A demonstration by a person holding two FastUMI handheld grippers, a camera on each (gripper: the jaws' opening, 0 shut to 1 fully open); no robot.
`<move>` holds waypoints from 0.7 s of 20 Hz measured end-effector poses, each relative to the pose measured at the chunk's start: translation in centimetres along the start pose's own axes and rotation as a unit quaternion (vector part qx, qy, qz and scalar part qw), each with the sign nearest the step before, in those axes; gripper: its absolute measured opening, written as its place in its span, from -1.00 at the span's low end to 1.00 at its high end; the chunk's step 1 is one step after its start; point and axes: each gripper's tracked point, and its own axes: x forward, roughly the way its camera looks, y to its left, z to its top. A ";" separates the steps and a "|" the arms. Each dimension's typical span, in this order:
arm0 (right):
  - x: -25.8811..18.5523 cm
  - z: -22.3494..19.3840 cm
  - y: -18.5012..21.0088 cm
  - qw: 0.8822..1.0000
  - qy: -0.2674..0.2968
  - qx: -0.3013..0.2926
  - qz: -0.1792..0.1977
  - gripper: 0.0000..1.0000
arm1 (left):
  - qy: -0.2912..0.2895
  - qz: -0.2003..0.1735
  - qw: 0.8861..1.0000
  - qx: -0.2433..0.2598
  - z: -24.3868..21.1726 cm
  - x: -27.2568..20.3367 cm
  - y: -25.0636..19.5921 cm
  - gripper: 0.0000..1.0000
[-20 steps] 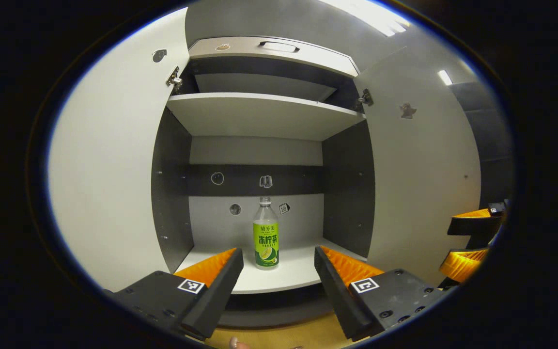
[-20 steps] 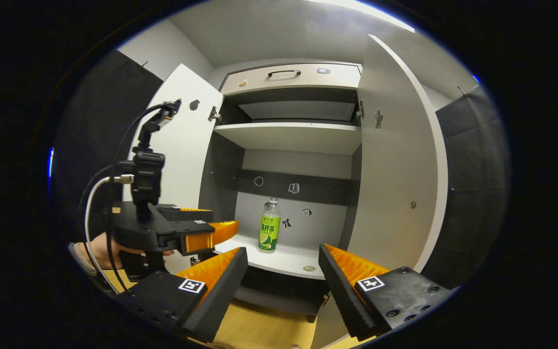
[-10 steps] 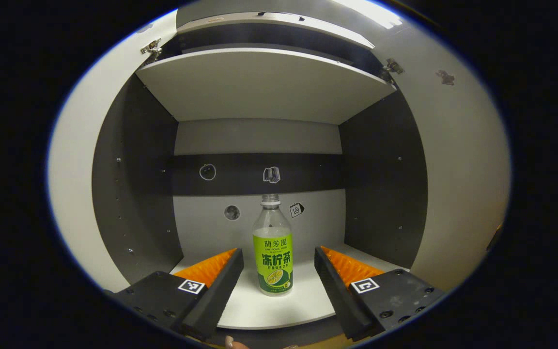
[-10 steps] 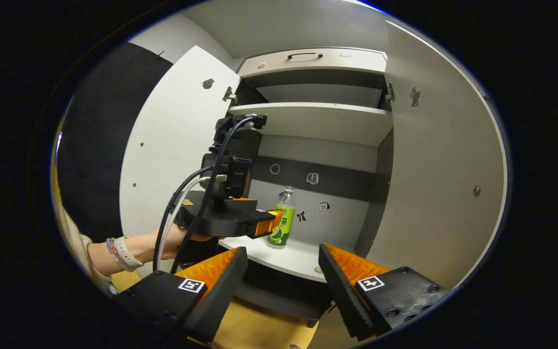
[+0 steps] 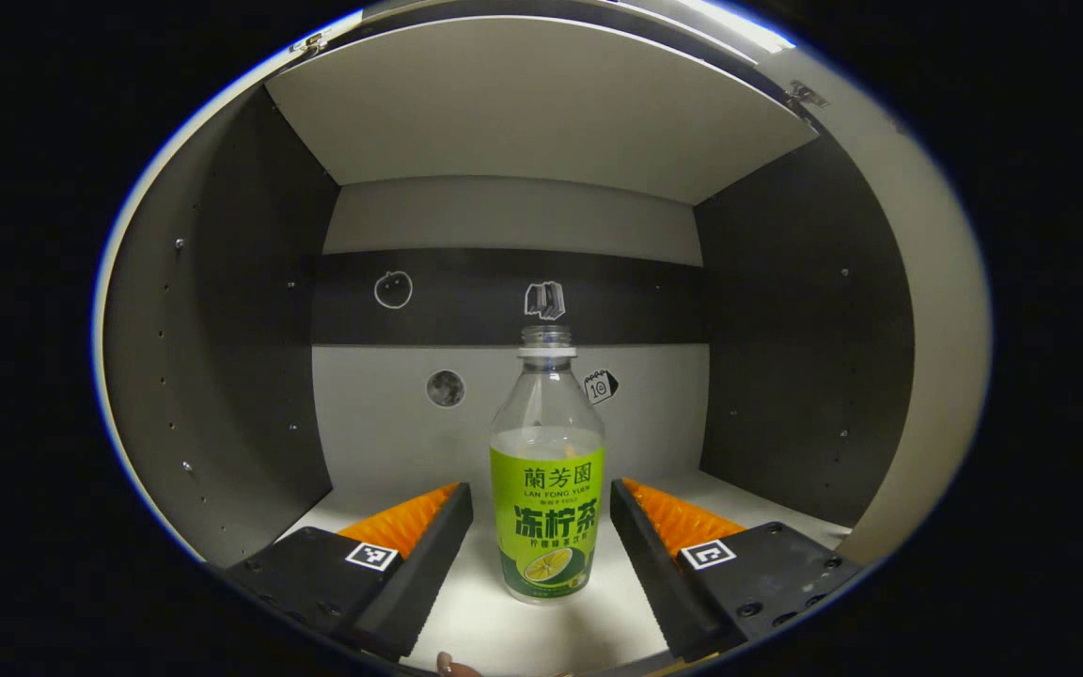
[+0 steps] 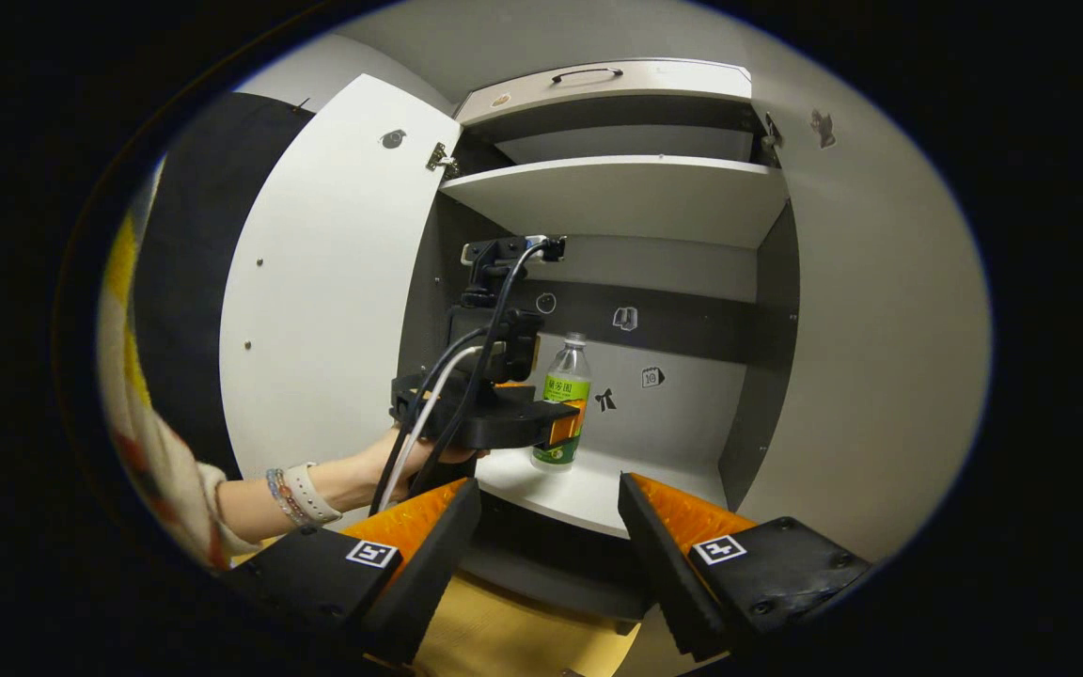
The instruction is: Grasp the bottle in the cabinet with the left hand and place it on the coaster, then close the right door with the right hand and the left door with the left hand.
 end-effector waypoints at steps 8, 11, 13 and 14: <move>1.2 -1.2 -1.4 1.000 0.018 0.008 -0.006 0.96 | 0.004 -0.006 1.000 0.009 -0.8 3.3 0.1 0.87; 1.0 -1.4 -1.6 1.000 0.020 0.010 -0.010 0.96 | 0.002 -0.011 1.000 0.006 -0.6 3.6 -0.2 0.76; 0.7 -1.3 -1.5 1.000 0.018 0.011 -0.012 0.96 | 0.003 -0.027 1.000 -0.008 -0.3 2.7 -0.7 0.59; 0.6 -1.2 -1.5 1.000 0.017 0.012 -0.013 0.96 | 0.000 -0.031 0.999 -0.018 -0.2 2.6 -0.7 0.56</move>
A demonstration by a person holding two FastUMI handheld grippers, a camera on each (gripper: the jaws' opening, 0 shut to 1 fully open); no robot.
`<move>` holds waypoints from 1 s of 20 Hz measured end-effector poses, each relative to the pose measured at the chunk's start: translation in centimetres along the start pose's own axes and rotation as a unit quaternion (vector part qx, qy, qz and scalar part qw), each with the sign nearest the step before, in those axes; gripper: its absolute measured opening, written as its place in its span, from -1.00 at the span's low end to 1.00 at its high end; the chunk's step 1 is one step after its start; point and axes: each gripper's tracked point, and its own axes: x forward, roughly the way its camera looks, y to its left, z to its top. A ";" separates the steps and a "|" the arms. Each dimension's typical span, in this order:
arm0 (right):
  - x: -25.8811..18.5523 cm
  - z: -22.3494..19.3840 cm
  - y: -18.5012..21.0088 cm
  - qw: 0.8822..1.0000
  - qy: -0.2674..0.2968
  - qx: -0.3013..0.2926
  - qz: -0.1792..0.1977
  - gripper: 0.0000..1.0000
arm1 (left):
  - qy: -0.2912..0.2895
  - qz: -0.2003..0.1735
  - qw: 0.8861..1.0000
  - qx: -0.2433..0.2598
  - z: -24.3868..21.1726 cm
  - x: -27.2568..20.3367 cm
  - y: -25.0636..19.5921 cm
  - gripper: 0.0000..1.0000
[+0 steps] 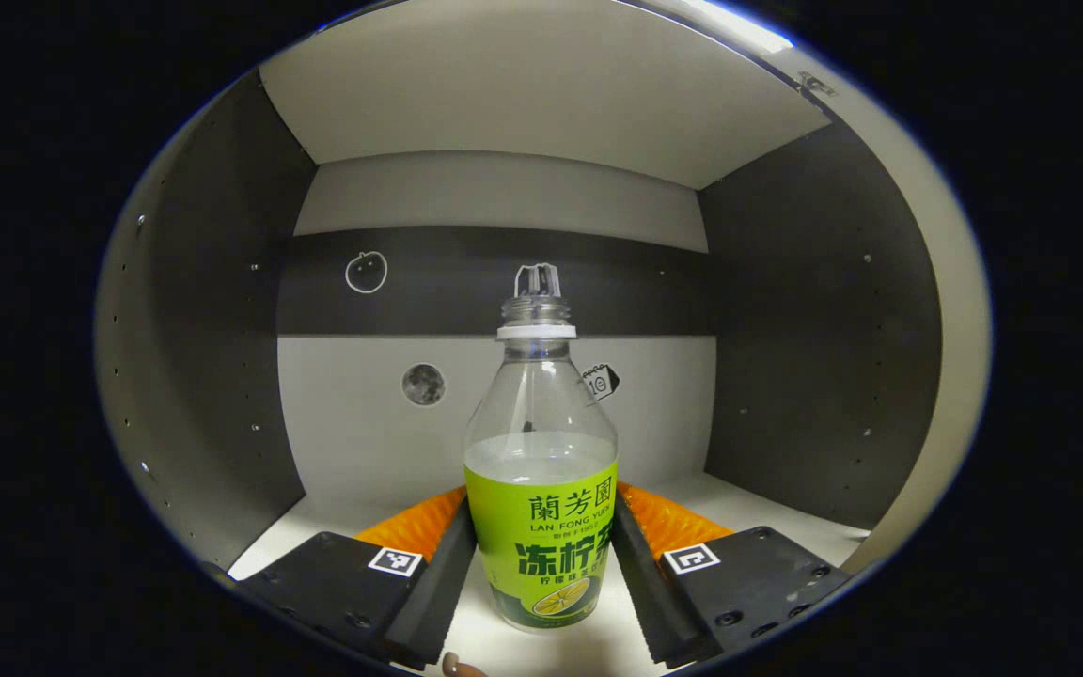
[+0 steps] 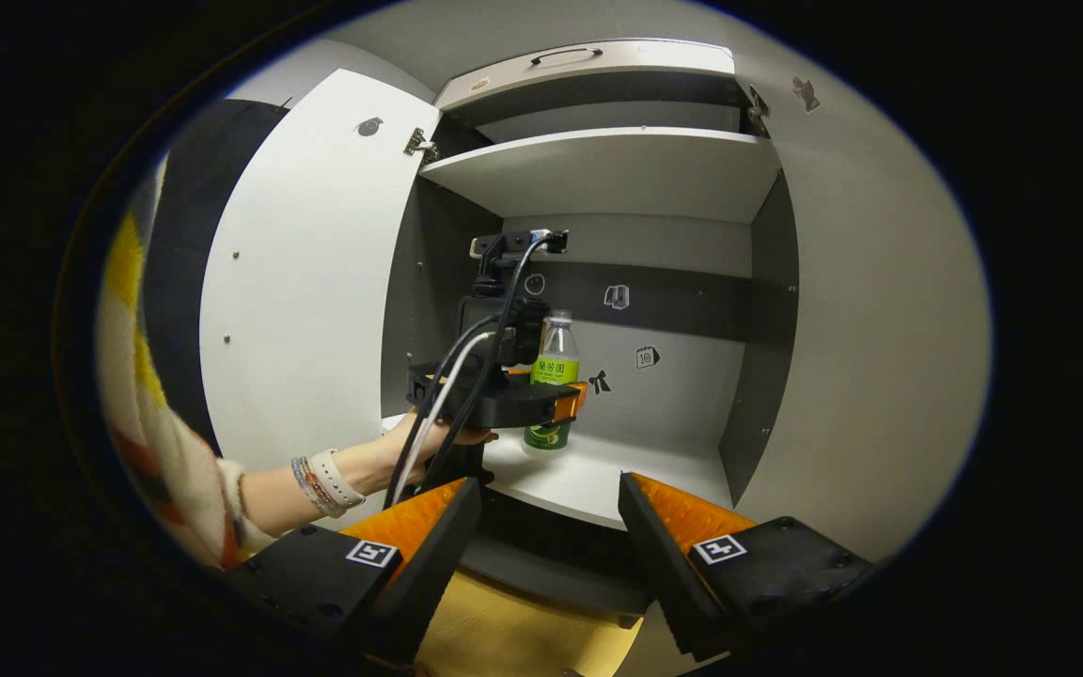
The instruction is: Grasp the bottle in the cabinet with the left hand and place it on the coaster, then close the right door with the right hand and the left door with the left hand.
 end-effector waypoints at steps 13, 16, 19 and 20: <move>-5.9 2.0 0.1 0.998 -0.023 0.012 -0.056 0.95 | -0.011 -0.042 0.999 -0.013 3.3 -12.9 -1.4 0.56; -8.8 2.3 -0.6 0.995 -0.027 0.008 -0.091 0.96 | -0.010 -0.049 0.999 -0.018 2.8 -17.9 -2.6 0.56; -11.9 2.4 -1.5 0.991 -0.029 0.007 -0.128 0.95 | -0.020 -0.063 0.998 -0.019 2.0 -23.8 -4.5 0.55; -12.7 2.3 -1.8 0.990 -0.028 0.009 -0.140 0.95 | -0.022 -0.068 0.997 -0.014 1.5 -25.3 -5.1 0.55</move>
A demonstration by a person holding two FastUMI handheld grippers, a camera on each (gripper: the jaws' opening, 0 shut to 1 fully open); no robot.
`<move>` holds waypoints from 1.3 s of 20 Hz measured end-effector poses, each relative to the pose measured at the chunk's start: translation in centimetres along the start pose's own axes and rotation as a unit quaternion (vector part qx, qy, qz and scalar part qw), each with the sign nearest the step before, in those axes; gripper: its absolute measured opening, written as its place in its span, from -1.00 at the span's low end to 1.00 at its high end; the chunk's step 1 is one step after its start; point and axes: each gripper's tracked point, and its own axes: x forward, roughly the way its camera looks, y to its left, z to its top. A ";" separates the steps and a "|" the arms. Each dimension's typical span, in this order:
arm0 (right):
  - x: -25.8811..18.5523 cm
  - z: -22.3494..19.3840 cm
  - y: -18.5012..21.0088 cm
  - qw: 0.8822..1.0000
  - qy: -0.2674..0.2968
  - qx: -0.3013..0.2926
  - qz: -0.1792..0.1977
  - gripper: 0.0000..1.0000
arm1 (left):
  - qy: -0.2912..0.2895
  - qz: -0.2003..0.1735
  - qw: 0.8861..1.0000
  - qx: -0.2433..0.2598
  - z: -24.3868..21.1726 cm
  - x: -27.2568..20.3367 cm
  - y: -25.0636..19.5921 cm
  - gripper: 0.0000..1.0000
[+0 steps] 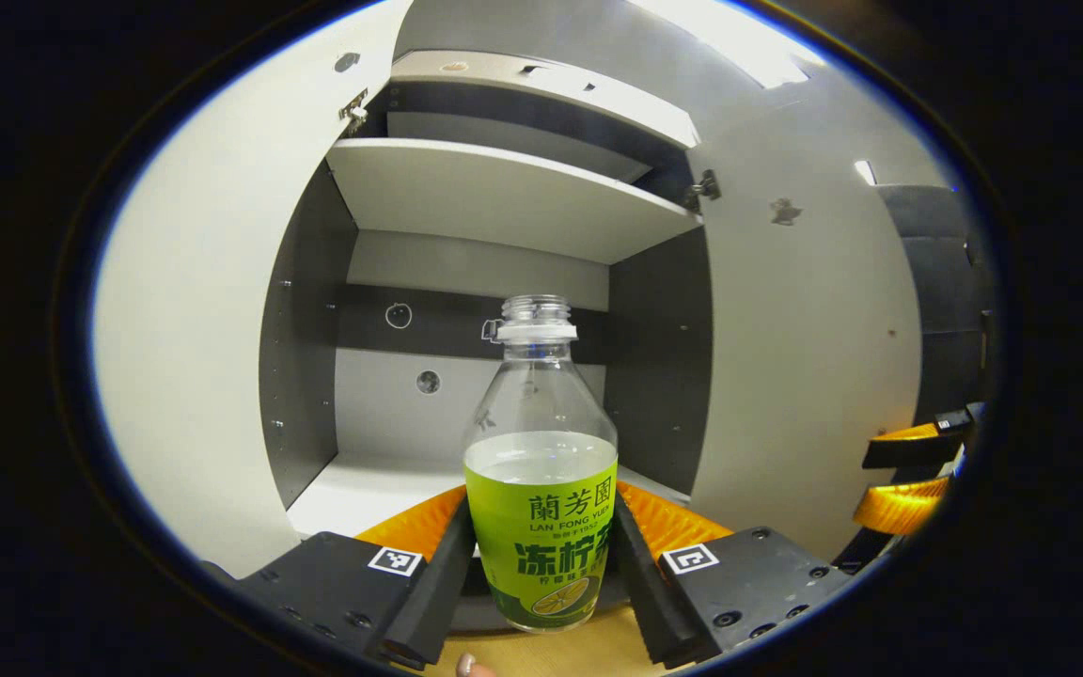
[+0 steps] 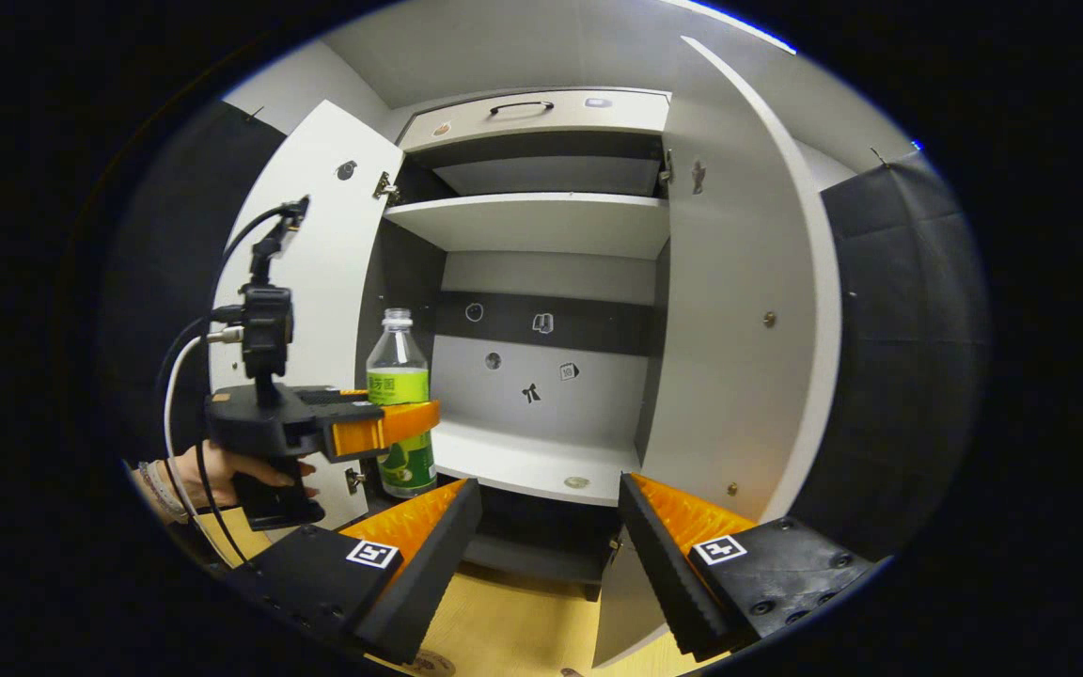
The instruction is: Grasp the bottle in the cabinet with the left hand and place it on the coaster, then close the right door with the right hand and the left door with the left hand.
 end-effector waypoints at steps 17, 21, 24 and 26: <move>-3.4 -7.4 -2.9 0.999 0.027 -0.018 -0.029 0.96 | 0.041 -0.019 0.999 -0.024 -18.9 -10.9 -8.7 0.56; -3.1 -10.2 -1.7 0.999 0.045 -0.010 0.006 0.96 | 0.061 -0.001 0.998 -0.032 -24.0 -11.7 -9.9 0.57; -2.7 -11.8 -1.3 0.998 0.052 0.000 0.021 0.95 | 0.072 0.019 0.997 -0.031 -27.0 -12.1 -9.9 0.56; -2.5 -13.3 -1.2 0.998 0.062 0.006 0.026 0.95 | 0.072 0.026 0.996 -0.044 -28.5 -12.3 -10.1 0.56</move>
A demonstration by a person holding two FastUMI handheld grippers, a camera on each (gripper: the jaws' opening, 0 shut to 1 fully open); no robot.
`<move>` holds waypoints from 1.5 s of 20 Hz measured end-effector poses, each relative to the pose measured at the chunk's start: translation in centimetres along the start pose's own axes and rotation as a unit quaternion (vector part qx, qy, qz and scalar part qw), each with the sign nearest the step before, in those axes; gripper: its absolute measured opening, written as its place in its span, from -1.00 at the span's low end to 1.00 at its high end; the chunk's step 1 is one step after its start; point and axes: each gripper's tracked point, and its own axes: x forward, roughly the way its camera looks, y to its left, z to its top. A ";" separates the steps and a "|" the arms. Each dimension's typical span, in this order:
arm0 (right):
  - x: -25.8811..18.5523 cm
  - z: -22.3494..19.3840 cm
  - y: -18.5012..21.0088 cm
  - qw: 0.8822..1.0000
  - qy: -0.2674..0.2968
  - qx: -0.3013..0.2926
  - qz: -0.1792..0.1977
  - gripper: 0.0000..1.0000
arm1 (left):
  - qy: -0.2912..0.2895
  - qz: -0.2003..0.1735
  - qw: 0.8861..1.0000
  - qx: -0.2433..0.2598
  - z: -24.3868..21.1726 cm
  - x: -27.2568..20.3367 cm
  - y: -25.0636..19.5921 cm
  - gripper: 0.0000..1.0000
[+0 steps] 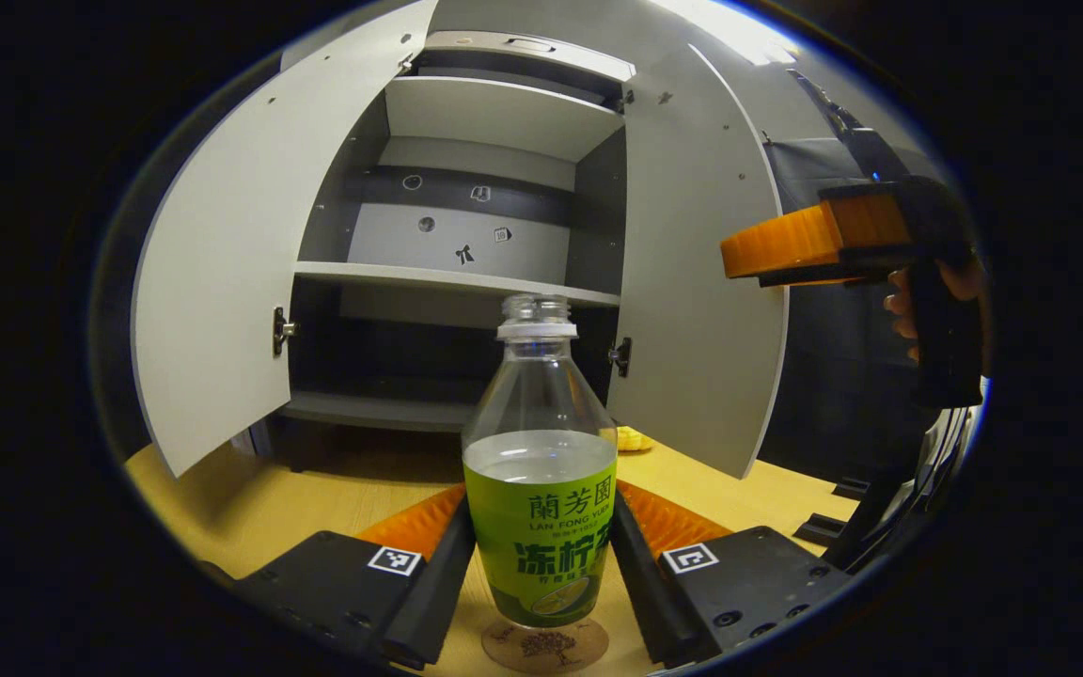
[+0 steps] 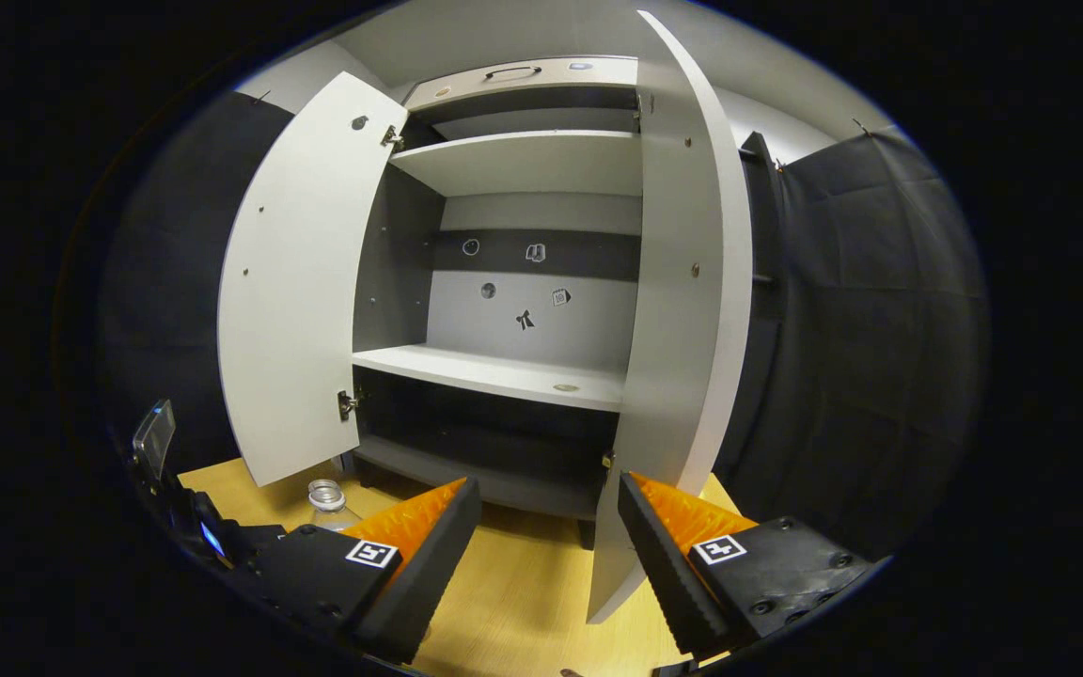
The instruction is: Grasp the bottle in the cabinet with the left hand and place it on the coaster, then close the right door with the right hand and the left door with the left hand.
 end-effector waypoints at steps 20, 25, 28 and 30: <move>-0.9 -4.0 2.5 0.997 0.039 -0.003 0.062 0.96 | 0.017 0.039 0.998 0.055 -5.8 -1.2 -0.3 0.64; -1.6 -2.7 2.4 0.998 0.028 -0.005 0.061 0.96 | 0.010 0.049 0.997 0.062 -3.7 -1.1 -0.2 0.94; -2.0 -1.0 2.7 0.998 0.018 -0.004 0.064 0.96 | 0.001 0.047 0.996 0.073 -0.3 -0.5 -0.2 0.93; -2.3 1.1 2.5 0.998 0.003 0.003 0.059 0.96 | -0.015 0.030 0.996 0.082 2.7 -0.2 -1.0 0.93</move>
